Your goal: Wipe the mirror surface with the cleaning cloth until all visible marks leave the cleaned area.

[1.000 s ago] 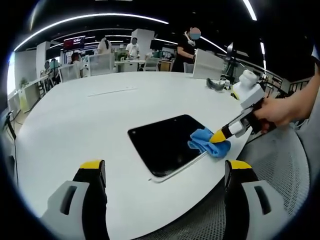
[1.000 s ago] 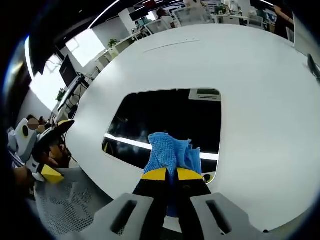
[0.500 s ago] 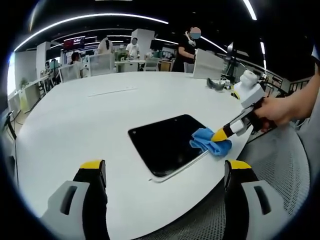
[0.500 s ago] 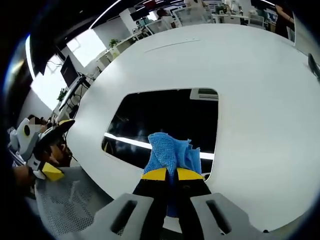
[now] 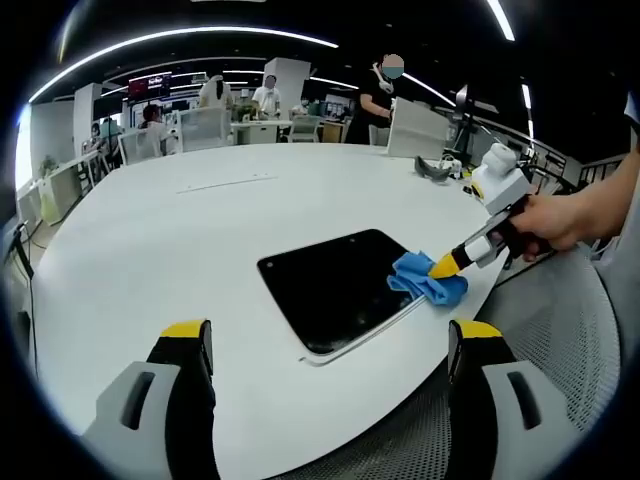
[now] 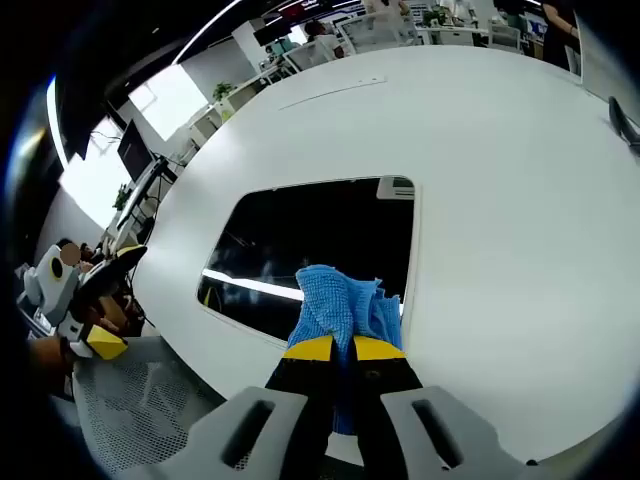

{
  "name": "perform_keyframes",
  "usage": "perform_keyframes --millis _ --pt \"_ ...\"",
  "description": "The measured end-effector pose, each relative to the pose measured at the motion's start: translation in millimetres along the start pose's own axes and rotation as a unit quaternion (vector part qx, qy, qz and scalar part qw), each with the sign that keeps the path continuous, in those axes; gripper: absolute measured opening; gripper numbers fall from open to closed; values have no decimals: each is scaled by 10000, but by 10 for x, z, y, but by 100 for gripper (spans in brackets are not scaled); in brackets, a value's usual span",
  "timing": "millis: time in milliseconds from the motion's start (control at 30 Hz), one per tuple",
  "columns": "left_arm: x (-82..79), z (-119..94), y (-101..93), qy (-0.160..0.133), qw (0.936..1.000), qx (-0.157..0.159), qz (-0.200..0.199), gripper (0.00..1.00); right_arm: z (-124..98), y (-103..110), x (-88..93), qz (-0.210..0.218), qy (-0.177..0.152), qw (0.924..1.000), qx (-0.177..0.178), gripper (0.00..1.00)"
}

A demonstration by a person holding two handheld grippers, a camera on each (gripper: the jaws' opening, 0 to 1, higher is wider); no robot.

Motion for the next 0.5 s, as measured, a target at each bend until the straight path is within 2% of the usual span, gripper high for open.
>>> perform_keyframes --millis 267,500 --pt "-4 -3 -11 12 10000 13 9 97 -52 -124 6 92 -30 10000 23 0" --pt "-5 -4 -11 14 10000 15 -2 97 -44 -102 3 51 -13 10000 49 0"
Point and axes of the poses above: the point that each gripper's makers call its tool centre point, and the gripper's own axes: z roughly forward along the fingers, y roughly to its left, x roughly out of its underside, the point moved 4 cm from there along -z, roughly backward along the fingers, and after that the axes turned 1 degree about -z, right-handed, at the moved point
